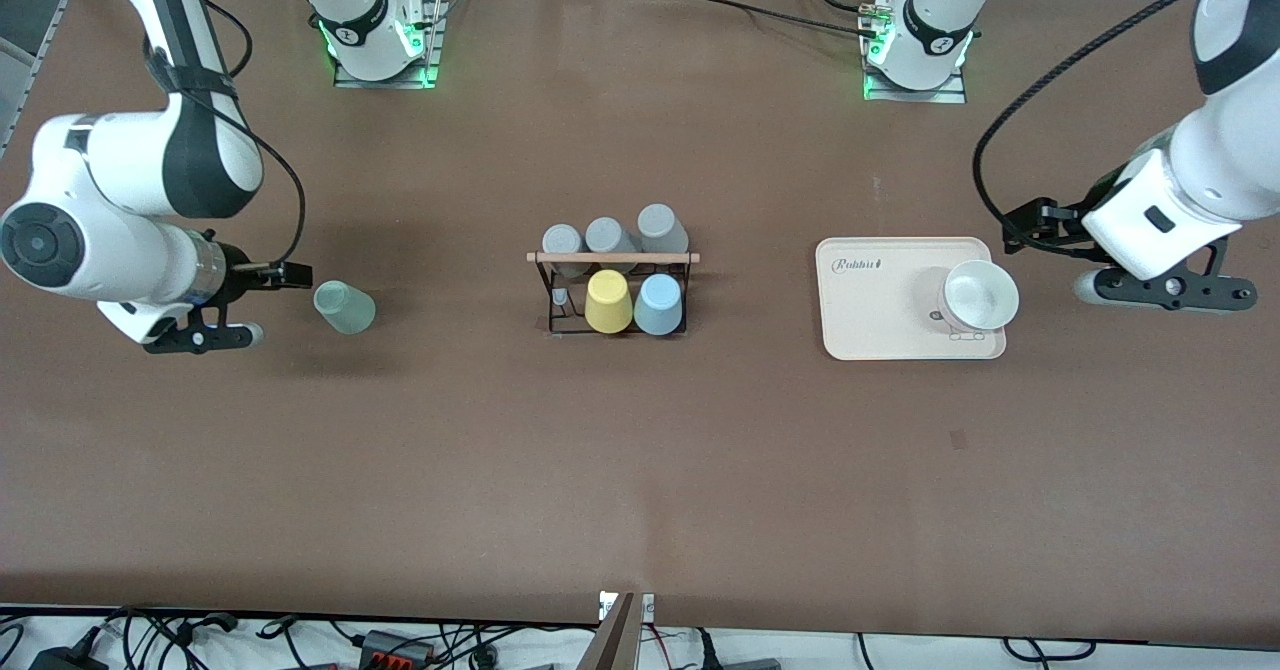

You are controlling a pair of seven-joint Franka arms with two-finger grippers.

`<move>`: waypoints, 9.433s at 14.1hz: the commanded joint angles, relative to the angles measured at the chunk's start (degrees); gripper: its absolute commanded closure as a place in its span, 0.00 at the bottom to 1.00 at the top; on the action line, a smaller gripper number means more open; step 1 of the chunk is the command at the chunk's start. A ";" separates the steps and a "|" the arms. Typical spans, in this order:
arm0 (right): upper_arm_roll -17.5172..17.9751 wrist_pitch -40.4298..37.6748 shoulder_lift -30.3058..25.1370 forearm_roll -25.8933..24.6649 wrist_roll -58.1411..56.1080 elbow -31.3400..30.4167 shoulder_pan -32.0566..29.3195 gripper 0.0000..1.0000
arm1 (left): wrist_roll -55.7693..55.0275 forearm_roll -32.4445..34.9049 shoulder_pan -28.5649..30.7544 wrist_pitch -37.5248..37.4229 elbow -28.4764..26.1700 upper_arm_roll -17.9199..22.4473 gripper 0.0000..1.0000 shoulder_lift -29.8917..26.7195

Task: Hang scattered cups on rack with three cups
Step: 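Withdraw the left gripper while the right gripper reaches the green cup, then grasp the pale green cup with the right gripper and lift it, then carry the pale green cup with the right gripper to the rack, then hang the pale green cup on the rack beside the yellow cup, then open the right gripper and draw it back from the rack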

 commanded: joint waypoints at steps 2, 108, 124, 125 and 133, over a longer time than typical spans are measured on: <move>-0.20 8.13 -0.02 -0.73 0.62 -5.82 0.41 0.00 | 1.57 -4.88 -9.27 11.51 -19.56 14.54 0.00 -14.32; 0.33 -9.69 6.49 6.13 25.52 28.26 14.05 0.00 | 1.75 -4.71 -10.36 10.40 -13.45 11.41 0.00 -13.20; 0.85 -13.91 -1.08 2.88 6.26 26.95 -0.36 0.00 | 1.66 -4.71 -10.36 10.40 -13.36 11.33 0.00 -13.20; 1.12 -13.73 -2.38 2.88 4.51 25.98 -1.94 0.00 | 1.66 -4.71 -10.36 10.40 -13.36 11.41 0.00 -13.20; 1.30 -13.65 -5.73 2.97 -1.22 23.09 -5.47 0.00 | 1.66 -4.71 -10.36 10.31 -13.36 11.41 0.00 -13.29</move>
